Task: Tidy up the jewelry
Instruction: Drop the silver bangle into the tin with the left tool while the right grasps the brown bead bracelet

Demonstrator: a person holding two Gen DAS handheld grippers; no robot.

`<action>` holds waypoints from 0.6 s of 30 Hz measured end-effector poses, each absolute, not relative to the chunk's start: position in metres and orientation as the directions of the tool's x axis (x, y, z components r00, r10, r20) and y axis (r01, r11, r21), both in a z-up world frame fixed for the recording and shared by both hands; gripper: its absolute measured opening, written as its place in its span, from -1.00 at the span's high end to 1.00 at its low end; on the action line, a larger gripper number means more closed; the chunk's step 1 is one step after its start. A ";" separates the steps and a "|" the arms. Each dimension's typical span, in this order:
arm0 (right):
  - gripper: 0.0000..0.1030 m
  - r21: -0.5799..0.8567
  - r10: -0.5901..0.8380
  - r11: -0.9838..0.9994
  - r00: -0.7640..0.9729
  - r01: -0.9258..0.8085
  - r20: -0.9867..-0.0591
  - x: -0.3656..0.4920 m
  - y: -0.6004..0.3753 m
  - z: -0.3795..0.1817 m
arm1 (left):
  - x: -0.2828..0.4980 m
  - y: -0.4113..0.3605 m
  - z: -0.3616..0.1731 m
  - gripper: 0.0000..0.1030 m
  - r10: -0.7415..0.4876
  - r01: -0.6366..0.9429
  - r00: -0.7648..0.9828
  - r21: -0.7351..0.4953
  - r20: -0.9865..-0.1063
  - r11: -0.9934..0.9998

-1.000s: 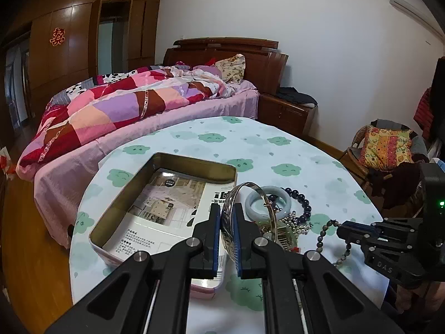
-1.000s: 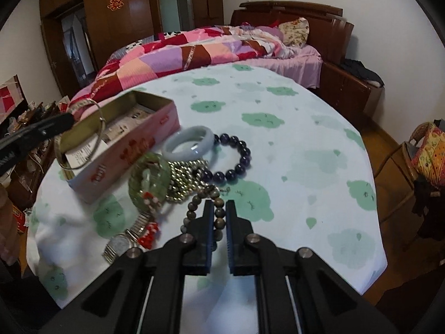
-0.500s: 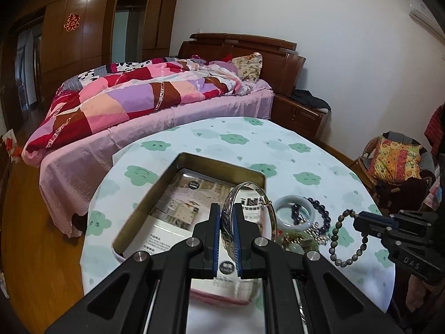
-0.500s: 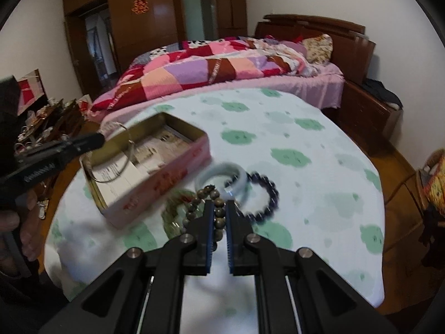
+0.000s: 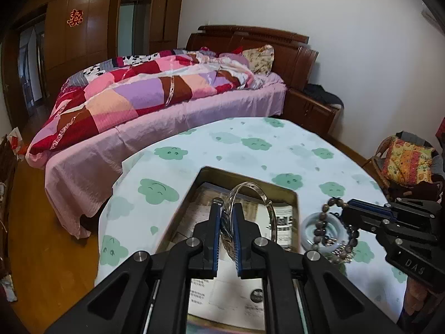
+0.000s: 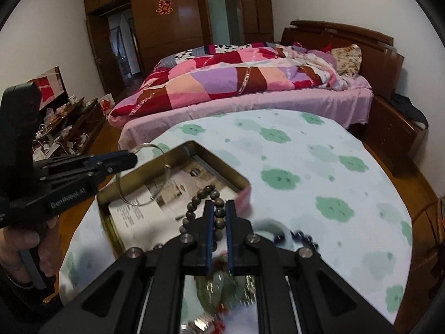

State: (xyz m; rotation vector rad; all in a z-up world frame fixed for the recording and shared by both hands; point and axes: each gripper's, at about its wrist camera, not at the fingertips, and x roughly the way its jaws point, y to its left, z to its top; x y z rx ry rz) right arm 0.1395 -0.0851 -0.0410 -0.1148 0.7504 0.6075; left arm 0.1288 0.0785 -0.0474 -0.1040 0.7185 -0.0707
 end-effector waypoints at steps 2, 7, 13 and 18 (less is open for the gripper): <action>0.81 0.125 0.486 0.819 0.561 -0.560 -0.671 0.147 -0.077 -0.044 | 0.136 0.080 -0.050 0.85 -0.103 0.031 0.739 -0.119 -0.665 0.992; 0.81 0.115 0.483 0.810 0.545 -0.574 -0.685 0.162 -0.057 -0.053 | 0.153 0.084 -0.055 0.85 -0.099 0.034 0.713 -0.107 -0.694 0.994; 0.81 0.101 0.458 0.819 0.538 -0.564 -0.708 0.174 -0.048 -0.066 | 0.171 0.086 -0.067 0.85 -0.080 0.032 0.689 -0.080 -0.720 0.996; 0.81 0.108 0.437 0.837 0.536 -0.536 -0.722 0.183 -0.049 -0.077 | 0.179 0.089 -0.077 0.85 -0.078 0.034 0.668 -0.074 -0.740 0.997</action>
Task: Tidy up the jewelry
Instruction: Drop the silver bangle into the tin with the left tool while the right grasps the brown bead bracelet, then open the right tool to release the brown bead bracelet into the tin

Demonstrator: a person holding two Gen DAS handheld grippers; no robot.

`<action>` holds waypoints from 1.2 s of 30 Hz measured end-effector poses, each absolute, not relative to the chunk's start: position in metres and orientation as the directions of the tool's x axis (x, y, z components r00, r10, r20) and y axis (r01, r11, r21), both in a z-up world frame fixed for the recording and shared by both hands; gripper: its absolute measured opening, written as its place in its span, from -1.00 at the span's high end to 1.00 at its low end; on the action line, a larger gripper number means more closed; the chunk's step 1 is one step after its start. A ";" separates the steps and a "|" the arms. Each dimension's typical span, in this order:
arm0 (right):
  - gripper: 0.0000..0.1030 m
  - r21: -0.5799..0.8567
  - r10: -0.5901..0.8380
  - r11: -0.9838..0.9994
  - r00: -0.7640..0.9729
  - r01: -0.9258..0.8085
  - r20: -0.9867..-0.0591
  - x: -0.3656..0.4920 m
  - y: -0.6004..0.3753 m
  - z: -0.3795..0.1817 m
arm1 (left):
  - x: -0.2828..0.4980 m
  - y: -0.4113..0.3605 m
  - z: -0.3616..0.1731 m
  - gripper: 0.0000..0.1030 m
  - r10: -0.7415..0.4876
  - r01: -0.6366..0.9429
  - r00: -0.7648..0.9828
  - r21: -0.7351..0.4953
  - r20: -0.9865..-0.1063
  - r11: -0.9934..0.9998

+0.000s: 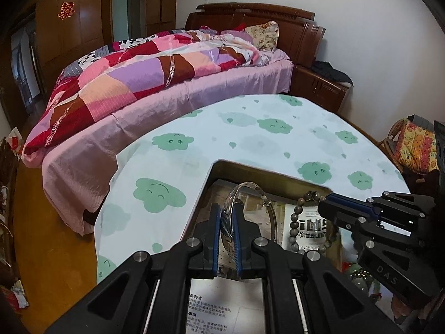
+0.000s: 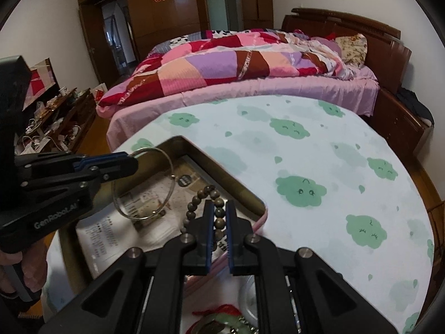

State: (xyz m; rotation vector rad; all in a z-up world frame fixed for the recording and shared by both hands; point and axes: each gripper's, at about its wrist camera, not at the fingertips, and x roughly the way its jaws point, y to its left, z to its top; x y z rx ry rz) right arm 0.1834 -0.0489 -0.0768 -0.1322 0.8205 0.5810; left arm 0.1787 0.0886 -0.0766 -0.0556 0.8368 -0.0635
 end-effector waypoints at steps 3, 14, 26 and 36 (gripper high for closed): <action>0.81 0.119 0.431 0.846 0.532 -0.520 -0.729 0.184 -0.051 -0.084 | 0.180 0.089 -0.081 0.85 -0.088 0.052 0.655 -0.072 -0.750 0.996; 0.80 0.118 0.430 0.848 0.540 -0.517 -0.724 0.187 -0.045 -0.091 | 0.197 0.091 -0.093 0.81 -0.054 0.040 0.630 -0.037 -0.774 0.998; 0.41 0.103 0.431 0.851 0.571 -0.516 -0.699 0.177 -0.047 -0.084 | 0.175 0.087 -0.069 -0.35 -0.007 0.027 0.732 0.020 -0.682 0.999; 0.32 0.143 0.420 0.882 0.614 -0.449 -0.668 0.158 -0.099 -0.064 | 0.137 0.073 -0.064 -0.35 -0.015 0.019 0.761 0.000 -0.649 1.000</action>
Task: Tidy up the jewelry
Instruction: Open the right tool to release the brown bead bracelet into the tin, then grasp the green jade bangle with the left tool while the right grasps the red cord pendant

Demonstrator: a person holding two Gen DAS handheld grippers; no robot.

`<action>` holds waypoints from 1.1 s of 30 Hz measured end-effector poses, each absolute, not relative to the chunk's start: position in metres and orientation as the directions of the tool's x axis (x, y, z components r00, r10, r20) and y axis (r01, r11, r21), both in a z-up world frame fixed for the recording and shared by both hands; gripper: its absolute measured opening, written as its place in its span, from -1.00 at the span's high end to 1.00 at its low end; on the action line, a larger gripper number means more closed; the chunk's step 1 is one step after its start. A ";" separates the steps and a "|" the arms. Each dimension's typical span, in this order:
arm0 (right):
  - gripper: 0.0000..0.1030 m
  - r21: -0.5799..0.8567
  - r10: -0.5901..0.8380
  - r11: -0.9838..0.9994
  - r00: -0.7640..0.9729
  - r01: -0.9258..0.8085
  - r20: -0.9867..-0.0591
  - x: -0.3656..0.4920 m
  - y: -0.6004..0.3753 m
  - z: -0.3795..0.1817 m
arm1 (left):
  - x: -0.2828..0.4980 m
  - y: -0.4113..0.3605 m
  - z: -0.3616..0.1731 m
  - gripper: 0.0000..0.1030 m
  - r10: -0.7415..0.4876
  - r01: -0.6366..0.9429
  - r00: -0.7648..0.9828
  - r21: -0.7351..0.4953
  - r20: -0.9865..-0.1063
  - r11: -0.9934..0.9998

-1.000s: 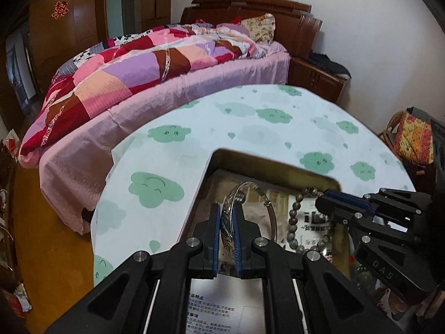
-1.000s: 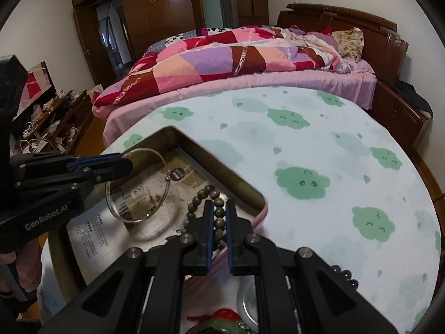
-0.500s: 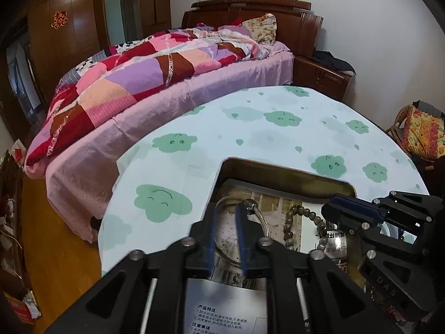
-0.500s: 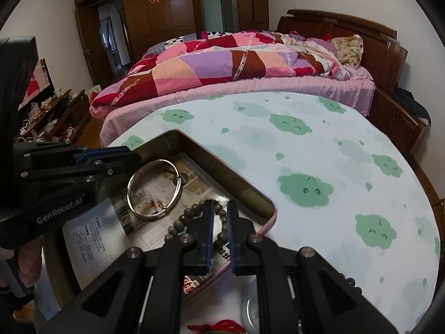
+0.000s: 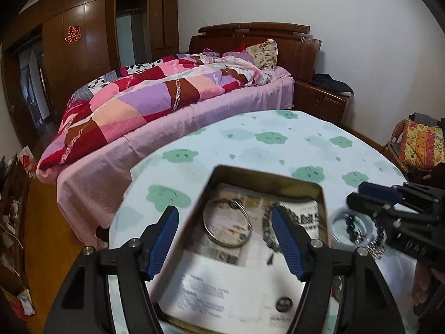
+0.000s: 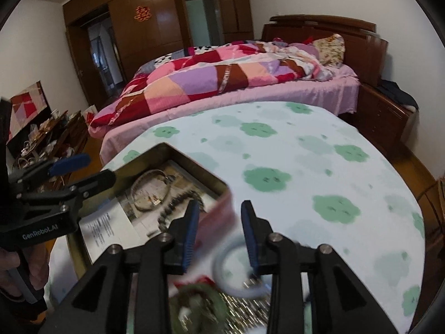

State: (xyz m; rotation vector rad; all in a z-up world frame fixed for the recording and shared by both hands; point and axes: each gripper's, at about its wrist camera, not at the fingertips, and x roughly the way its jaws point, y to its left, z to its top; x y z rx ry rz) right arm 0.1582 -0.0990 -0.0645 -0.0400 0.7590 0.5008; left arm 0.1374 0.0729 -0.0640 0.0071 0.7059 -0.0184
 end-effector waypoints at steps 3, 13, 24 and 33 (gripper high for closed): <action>0.32 0.147 0.407 0.892 0.616 -0.428 -0.675 0.148 -0.114 -0.067 | 0.123 0.064 -0.070 -0.35 -0.026 0.021 0.753 -0.016 -0.658 1.000; 0.30 0.149 0.360 0.918 0.616 -0.367 -0.701 0.116 -0.160 -0.088 | 0.088 0.015 -0.066 -0.35 -0.075 0.105 0.765 0.009 -0.640 0.994; 0.30 0.185 0.391 0.906 0.583 -0.381 -0.712 0.088 -0.175 -0.101 | 0.069 -0.007 -0.076 -0.35 -0.076 0.139 0.758 0.046 -0.648 0.989; 0.30 0.182 0.458 0.843 0.501 -0.506 -0.734 0.076 -0.141 -0.112 | 0.060 -0.003 -0.082 -0.35 -0.081 0.132 0.749 0.028 -0.657 0.991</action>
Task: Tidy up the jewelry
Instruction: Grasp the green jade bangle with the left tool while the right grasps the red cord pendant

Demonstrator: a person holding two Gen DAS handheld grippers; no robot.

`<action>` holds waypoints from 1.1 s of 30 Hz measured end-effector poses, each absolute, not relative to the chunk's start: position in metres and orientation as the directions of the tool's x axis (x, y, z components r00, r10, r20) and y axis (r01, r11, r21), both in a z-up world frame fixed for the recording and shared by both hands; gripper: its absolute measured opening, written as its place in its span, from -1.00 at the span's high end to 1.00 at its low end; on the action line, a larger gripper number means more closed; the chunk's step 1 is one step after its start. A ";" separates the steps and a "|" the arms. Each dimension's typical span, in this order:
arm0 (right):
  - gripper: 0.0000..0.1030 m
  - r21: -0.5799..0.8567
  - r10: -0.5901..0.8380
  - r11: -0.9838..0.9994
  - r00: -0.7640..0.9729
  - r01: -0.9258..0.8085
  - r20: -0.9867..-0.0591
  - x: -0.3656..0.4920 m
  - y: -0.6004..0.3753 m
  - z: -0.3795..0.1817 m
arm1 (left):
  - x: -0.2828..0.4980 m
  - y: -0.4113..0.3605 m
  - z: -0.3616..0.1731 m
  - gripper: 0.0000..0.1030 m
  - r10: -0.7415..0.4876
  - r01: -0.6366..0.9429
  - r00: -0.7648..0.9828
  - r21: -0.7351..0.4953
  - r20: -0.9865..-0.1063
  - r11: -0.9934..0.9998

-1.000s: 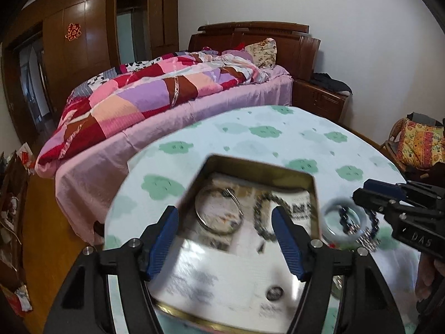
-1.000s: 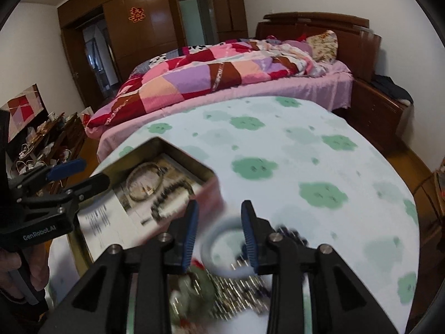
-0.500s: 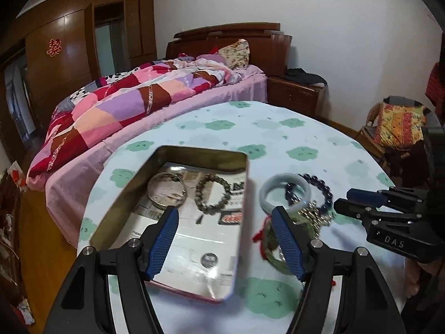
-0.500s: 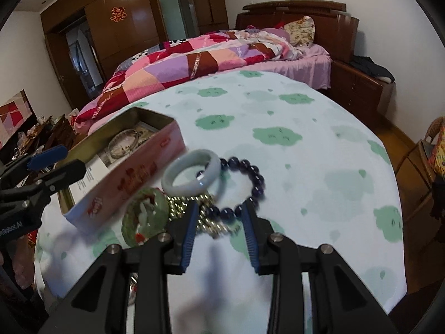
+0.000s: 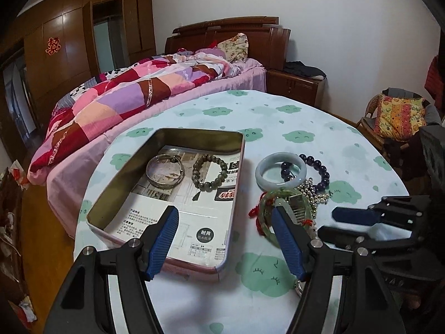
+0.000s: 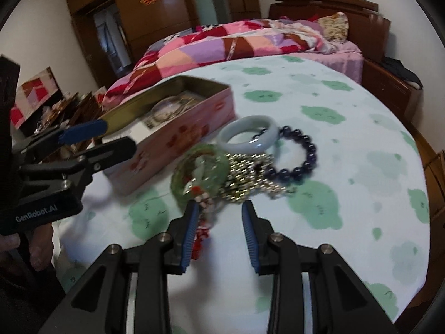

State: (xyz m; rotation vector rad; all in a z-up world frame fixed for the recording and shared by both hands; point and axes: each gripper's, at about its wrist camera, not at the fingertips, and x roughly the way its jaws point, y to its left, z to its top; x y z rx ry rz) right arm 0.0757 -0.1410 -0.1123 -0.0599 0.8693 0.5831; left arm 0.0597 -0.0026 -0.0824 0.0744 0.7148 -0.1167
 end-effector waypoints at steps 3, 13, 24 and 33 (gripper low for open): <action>0.30 0.174 0.458 0.836 0.487 -0.521 -0.744 0.076 -0.136 -0.115 | 0.059 -0.004 -0.083 -0.35 -0.088 0.140 0.750 0.027 -0.656 0.990; 0.83 0.197 0.477 0.818 0.445 -0.541 -0.758 0.080 -0.130 -0.126 | 0.056 -0.007 -0.083 -0.35 -0.116 0.166 0.749 0.015 -0.652 0.986; 0.85 0.245 0.522 0.838 0.587 -0.487 -0.618 0.072 -0.159 -0.085 | 0.050 -0.018 -0.081 -0.35 -0.141 0.204 0.753 0.025 -0.643 0.979; 0.85 0.261 0.473 0.880 0.679 -0.397 -0.561 0.078 -0.188 -0.066 | 0.056 -0.030 -0.086 -0.35 -0.181 0.251 0.727 0.011 -0.662 0.968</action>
